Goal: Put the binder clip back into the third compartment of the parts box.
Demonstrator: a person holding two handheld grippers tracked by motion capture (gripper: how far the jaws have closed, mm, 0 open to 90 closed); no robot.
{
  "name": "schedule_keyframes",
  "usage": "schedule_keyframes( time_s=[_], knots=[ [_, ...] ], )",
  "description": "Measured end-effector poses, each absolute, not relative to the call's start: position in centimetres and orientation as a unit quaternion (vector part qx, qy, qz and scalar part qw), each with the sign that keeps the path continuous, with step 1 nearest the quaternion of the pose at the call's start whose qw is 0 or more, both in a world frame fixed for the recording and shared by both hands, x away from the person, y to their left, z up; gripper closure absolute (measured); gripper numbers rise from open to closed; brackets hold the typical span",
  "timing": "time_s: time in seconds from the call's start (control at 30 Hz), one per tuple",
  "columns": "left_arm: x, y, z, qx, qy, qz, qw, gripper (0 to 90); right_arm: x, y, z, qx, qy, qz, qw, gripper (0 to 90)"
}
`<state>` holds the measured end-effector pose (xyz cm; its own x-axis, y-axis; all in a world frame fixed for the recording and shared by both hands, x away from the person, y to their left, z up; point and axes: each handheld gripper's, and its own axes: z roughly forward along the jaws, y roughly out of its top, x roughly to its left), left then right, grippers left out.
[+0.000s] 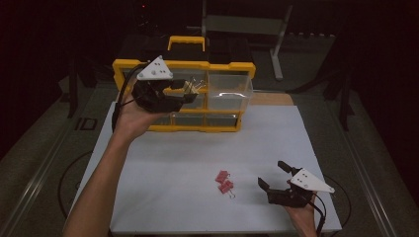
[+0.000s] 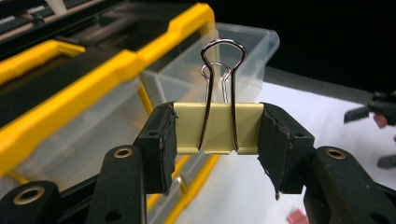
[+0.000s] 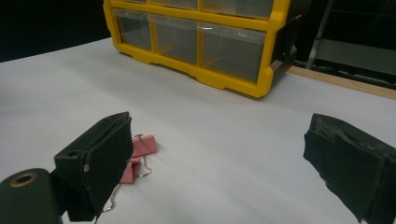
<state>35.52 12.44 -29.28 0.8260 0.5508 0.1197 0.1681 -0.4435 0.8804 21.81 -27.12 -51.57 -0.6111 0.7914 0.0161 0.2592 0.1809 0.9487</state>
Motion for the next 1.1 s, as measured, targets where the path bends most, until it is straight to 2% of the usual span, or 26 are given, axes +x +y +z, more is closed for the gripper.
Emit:
schedule_keyframes(
  time_s=[0.6, 1.07, 1.1],
  knots=[
    [38.7, 9.2, -27.6, 0.815, 0.213, 0.198, 0.501, 50.2, 21.9, -27.1, -51.6, 0.364, 0.725, 0.529, 0.248, 7.6],
    [40.5, 7.2, -28.5, 0.813, 0.238, 0.179, 0.500, 49.9, 21.9, -27.0, -51.6, 0.363, 0.726, 0.529, 0.248, 7.7],
    [40.6, 6.9, -28.7, 0.813, 0.244, 0.179, 0.498, 42.2, 21.8, -27.0, -51.6, 0.364, 0.726, 0.529, 0.248, 7.6]
  ],
)
